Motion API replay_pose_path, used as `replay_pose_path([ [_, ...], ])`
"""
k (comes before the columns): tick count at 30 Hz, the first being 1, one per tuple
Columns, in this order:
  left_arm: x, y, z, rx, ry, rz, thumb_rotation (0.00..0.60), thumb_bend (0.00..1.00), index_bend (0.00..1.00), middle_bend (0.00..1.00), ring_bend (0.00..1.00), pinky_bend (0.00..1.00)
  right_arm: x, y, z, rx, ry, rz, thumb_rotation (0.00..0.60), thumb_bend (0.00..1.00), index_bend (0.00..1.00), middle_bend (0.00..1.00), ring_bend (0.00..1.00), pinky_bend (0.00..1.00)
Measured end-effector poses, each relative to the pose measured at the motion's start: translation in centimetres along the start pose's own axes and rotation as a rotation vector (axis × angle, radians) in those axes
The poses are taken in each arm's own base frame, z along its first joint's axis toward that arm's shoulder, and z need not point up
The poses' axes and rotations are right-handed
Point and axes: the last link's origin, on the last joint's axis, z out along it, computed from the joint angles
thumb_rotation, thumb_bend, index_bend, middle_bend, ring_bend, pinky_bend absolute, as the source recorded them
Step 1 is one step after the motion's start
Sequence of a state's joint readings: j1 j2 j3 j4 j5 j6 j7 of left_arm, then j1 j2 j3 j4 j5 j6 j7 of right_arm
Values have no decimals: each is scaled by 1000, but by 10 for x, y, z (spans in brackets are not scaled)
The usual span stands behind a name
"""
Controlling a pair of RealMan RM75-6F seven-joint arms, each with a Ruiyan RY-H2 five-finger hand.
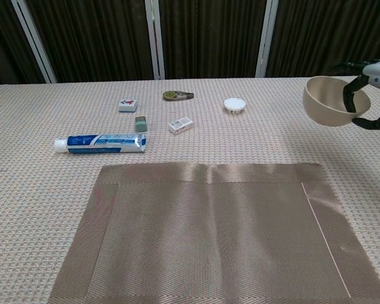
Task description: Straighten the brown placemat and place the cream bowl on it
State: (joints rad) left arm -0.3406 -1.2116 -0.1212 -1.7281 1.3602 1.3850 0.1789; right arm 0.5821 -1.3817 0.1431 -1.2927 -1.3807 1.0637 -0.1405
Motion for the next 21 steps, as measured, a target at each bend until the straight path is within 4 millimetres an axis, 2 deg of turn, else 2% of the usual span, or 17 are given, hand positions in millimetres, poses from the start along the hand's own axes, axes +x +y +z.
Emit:
replay_pose_path([
  [2,2,1,-1,-5,3,-5,600,0,0,0,0,0,4,-15,-7,59,-3,1,600,419,608,29,0,0],
  [5,4,0,-2,-7,6,-16,600,0,0,0,0,0,9,-47,-20,175,-23,-10,600,418,657,41,0,0],
  [8,6,0,-3,-7,9,-25,600,0,0,0,0,0,10,-74,-29,277,-43,-49,600,417,632,49,0,0],
  [10,8,-1,-4,-7,13,-31,600,0,0,0,0,0,7,-89,-33,330,-60,-76,600,415,591,50,0,0],
  [14,12,-3,-6,-5,17,-40,600,0,0,0,0,0,-4,-121,-35,426,-96,-127,600,415,594,53,0,0],
  [17,14,-6,-7,-1,21,-44,600,0,0,0,0,0,-14,-147,-37,496,-117,-142,600,415,556,54,0,0],
  [21,16,-9,-8,7,23,-49,600,0,0,0,0,0,-23,-170,-38,554,-125,-161,600,412,624,55,0,0],
])
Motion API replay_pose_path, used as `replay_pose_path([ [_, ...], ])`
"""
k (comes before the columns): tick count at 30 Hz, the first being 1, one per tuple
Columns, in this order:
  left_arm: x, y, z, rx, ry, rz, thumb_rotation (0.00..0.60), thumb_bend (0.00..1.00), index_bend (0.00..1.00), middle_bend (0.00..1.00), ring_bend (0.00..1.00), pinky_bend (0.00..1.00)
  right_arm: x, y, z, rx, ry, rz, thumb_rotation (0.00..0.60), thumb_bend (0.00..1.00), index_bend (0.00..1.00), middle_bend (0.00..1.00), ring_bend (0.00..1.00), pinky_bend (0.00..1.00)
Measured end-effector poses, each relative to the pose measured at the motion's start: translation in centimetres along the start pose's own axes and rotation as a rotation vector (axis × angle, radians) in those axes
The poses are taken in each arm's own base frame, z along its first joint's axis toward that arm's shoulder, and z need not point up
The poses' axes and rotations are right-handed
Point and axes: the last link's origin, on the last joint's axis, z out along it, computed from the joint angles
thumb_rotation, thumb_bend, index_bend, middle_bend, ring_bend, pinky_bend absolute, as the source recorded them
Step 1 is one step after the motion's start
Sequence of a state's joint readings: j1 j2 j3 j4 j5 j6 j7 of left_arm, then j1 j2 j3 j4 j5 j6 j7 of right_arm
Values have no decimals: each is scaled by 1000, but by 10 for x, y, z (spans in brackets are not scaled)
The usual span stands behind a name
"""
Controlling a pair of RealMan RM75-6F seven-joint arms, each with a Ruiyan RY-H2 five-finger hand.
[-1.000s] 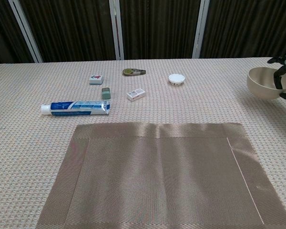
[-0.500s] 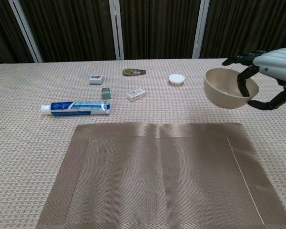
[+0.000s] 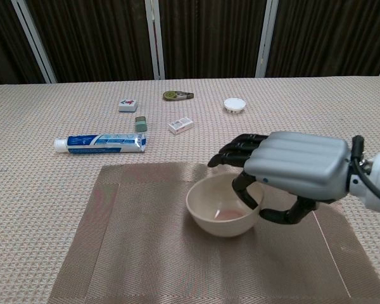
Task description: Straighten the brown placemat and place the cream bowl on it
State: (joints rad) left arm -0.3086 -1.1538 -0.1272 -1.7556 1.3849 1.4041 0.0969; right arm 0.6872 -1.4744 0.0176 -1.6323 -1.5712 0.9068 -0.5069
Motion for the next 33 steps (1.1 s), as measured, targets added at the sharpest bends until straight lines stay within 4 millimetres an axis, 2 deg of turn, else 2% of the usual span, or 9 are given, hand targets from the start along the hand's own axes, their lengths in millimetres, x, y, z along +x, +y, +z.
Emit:
replay_pose_path([
  [1,1,0,0,1,0,-1,600,0,0,0,0,0,-1,-4,2,9,-1,-6,600,408,593,56,0,0],
  [2,1,-1,0,2,1,-3,600,0,0,0,0,0,-3,-8,5,19,-2,-14,600,392,476,53,0,0],
  [4,2,-1,-1,1,1,-5,600,0,0,0,0,0,-6,-12,8,27,-4,-21,600,223,91,23,0,0],
  [5,2,-1,-1,1,0,-6,600,0,0,0,0,0,-7,-14,8,29,-4,-22,600,126,3,10,0,0],
  [7,2,-1,-1,0,-2,-7,600,0,0,0,0,0,-9,-15,9,29,-5,-30,600,8,1,0,0,0],
  [11,1,-1,-2,-1,-8,-7,600,0,0,0,0,0,-7,-13,6,18,6,-48,600,0,0,0,0,0],
  [16,-1,0,-4,-1,-18,-6,600,0,0,0,0,0,9,-8,-9,-12,80,-67,600,0,0,0,0,0],
  [23,-2,-1,-11,1,-17,9,600,0,0,0,0,0,34,19,-59,-125,167,-130,600,0,0,0,0,0],
  [33,-3,-15,-43,35,13,122,600,0,0,0,0,0,52,76,-159,-481,338,-37,600,0,0,0,0,0],
])
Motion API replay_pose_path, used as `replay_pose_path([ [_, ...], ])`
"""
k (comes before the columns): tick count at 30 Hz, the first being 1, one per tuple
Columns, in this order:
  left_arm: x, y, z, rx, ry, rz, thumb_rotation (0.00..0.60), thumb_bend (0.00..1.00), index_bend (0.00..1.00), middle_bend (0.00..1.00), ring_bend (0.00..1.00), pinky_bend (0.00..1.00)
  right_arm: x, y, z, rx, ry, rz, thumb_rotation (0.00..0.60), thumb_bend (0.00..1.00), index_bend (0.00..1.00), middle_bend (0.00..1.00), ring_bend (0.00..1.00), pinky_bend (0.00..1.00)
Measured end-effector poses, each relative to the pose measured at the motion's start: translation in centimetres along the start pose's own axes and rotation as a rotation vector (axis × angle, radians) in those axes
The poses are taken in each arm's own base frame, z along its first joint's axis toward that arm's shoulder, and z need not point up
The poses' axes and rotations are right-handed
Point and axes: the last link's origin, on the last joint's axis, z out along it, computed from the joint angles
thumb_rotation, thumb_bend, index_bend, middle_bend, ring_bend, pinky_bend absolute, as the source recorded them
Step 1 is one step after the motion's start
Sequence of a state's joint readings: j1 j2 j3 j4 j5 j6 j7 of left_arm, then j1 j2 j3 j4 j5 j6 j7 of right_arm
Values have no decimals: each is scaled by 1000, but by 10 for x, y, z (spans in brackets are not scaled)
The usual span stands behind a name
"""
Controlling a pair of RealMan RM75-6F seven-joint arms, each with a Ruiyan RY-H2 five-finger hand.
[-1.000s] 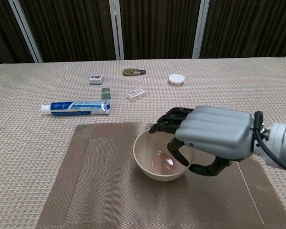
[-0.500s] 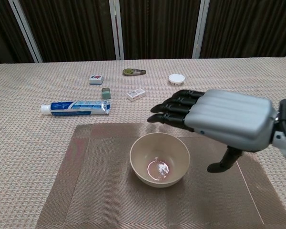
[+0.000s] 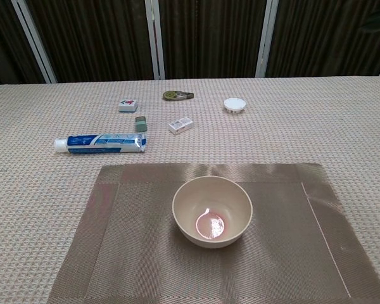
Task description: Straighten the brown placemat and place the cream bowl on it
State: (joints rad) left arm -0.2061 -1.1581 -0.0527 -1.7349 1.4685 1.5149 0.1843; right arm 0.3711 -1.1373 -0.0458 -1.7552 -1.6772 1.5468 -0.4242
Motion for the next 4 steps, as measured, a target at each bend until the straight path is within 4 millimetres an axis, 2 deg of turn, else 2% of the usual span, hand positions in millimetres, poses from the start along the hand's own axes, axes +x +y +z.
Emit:
replay_pose_path([
  [4,-1,-5,-9,-9,16,31,600,0,0,0,0,0,-1,38,-24,-162,4,53,600,0,0,0,0,0],
])
